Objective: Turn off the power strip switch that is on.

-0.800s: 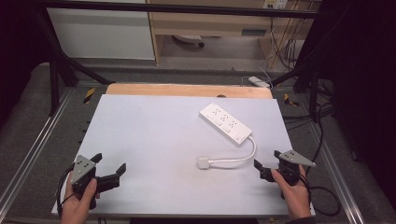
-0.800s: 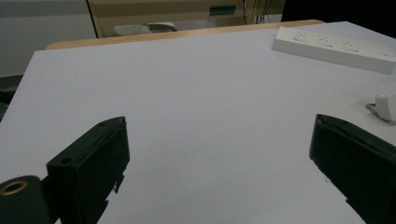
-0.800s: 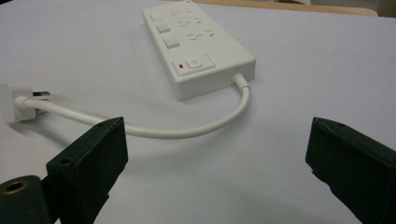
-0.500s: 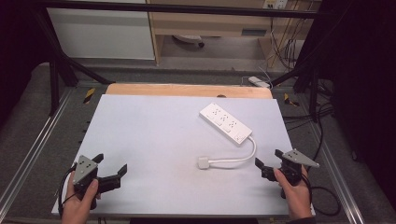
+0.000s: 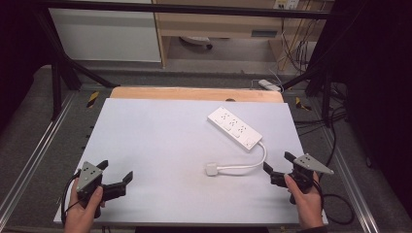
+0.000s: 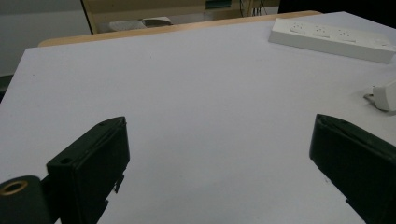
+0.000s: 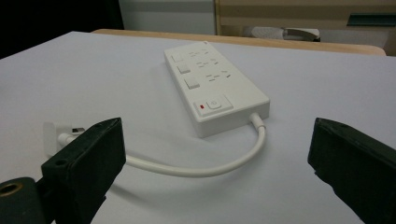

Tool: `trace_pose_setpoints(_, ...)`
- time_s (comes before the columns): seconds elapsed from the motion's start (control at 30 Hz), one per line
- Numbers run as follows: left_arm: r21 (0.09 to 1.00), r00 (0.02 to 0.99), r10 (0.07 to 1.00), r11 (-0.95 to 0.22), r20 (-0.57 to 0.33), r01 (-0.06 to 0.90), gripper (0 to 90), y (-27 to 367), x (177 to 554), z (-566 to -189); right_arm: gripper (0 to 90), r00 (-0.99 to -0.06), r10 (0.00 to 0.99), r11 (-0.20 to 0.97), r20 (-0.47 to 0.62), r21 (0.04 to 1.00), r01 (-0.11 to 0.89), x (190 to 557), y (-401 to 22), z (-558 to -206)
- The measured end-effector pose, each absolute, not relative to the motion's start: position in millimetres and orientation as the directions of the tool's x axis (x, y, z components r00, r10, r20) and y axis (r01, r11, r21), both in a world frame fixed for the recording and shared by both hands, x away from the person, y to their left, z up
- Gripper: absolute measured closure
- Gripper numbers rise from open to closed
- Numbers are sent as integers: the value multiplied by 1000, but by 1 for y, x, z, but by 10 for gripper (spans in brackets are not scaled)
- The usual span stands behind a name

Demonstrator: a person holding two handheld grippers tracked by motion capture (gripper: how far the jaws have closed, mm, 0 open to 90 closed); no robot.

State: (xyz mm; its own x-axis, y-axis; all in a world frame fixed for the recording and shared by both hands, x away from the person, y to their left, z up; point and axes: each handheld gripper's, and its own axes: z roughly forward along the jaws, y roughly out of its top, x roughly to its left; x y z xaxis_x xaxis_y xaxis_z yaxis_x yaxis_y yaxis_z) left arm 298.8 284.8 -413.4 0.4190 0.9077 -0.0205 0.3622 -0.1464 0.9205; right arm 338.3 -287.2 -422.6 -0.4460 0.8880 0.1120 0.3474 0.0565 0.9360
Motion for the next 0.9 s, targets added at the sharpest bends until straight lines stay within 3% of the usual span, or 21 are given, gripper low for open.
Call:
trace_pose_setpoints(0.53, 918, 418, 908, -163, -4, 362, 48, 283, 298, -414, 23, -431, 887, 2, 168, 931, 366, 345, -284, -408)
trace_pose_setpoints(0.9, 914, 420, 907, -168, -3, 369, 48, 282, 298, -415, 45, -443, 883, 31, 158, 920, 390, 368, -273, -392)
